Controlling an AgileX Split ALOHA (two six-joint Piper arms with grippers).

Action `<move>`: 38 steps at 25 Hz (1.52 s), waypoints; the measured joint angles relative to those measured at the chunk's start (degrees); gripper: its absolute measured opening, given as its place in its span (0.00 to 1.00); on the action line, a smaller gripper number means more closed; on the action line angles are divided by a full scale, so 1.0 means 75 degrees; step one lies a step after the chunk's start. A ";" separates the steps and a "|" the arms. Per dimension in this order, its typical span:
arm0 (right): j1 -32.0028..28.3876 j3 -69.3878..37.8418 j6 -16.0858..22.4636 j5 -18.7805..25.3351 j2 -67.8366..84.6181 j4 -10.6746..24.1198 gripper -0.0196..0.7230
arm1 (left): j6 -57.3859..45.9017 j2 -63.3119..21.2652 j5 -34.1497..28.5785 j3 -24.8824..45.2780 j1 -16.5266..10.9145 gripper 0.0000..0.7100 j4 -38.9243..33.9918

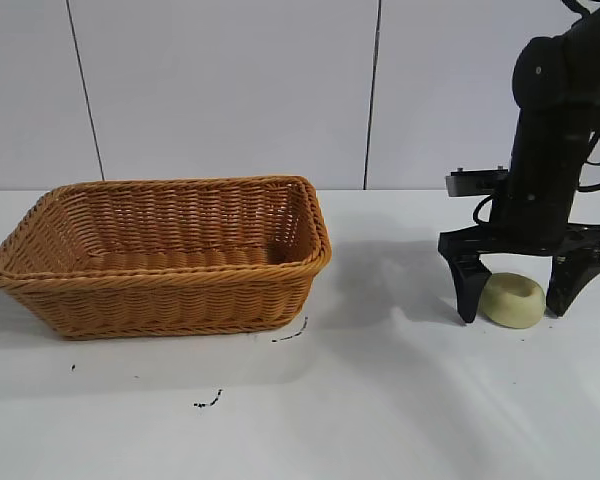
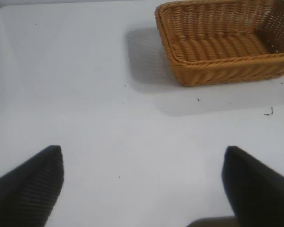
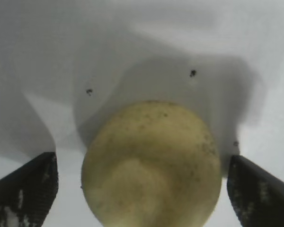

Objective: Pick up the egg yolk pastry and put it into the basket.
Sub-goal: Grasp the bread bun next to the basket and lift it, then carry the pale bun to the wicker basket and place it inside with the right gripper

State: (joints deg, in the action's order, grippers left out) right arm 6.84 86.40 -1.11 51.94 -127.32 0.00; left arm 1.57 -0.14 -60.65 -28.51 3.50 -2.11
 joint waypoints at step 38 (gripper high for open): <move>0.2389 0.4923 -0.0006 0.2321 0.0573 0.0000 0.29 | 0.0000 0.0000 0.0000 0.0000 0.0000 0.98 0.0000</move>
State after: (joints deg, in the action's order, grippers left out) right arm 24.75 123.32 -1.15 69.35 -123.02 0.00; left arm 1.57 -0.14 -60.65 -28.51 3.50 -2.11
